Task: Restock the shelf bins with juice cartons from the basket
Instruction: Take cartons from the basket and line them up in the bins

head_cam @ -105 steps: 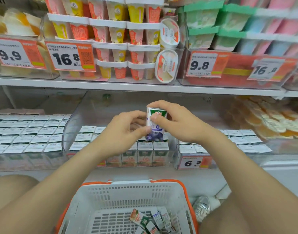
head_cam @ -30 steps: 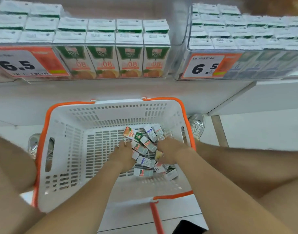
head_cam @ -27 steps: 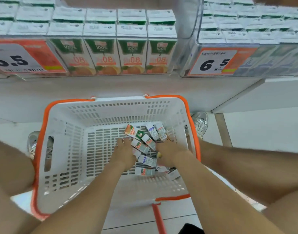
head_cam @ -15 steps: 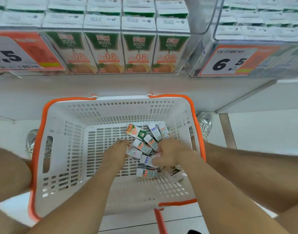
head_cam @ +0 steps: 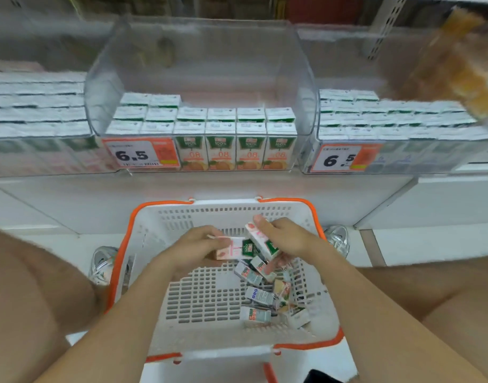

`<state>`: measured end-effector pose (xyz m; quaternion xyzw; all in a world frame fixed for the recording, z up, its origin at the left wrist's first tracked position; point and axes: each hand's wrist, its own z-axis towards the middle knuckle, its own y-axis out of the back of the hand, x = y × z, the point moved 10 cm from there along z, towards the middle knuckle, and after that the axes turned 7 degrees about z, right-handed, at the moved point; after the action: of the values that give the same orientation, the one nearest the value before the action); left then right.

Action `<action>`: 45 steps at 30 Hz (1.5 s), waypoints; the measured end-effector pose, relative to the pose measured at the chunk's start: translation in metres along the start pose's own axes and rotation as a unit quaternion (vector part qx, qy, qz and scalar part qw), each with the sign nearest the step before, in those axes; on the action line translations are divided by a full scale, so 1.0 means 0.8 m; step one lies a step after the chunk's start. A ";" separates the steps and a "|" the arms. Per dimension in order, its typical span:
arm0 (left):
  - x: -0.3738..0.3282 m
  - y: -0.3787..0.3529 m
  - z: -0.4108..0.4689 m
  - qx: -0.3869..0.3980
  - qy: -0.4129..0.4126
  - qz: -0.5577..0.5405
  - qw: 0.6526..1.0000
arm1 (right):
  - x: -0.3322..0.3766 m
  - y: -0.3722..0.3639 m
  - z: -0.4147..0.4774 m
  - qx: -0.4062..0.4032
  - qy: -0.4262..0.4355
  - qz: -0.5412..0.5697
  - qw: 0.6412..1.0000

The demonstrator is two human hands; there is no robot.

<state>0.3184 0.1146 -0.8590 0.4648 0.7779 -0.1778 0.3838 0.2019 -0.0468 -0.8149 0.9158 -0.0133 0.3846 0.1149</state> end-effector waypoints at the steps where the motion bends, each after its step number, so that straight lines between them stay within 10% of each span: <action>1: -0.016 0.007 -0.012 -0.003 -0.012 -0.014 1.000 | 0.014 0.001 -0.006 0.000 0.026 0.009 1.000; 15: -0.123 0.070 -0.146 -0.058 -0.133 -0.077 0.986 | 0.170 0.024 -0.117 -0.172 0.266 -0.017 0.949; 31: -0.289 0.234 -0.282 -0.182 -0.316 0.116 0.924 | 0.350 -0.102 -0.175 -0.134 0.449 0.073 0.880; 40: -0.298 0.445 -0.313 -0.467 -0.324 0.097 0.817 | 0.523 -0.166 -0.149 -0.226 0.605 -0.185 0.741; 45: -0.289 0.495 -0.279 -0.517 -0.274 0.227 0.779 | 0.588 -0.221 -0.051 -0.314 0.506 -0.516 0.616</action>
<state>0.6255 0.3202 -0.5072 0.2917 0.4864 0.2232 0.7928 0.5242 0.1645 -0.4900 0.3401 0.4021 0.6364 0.5636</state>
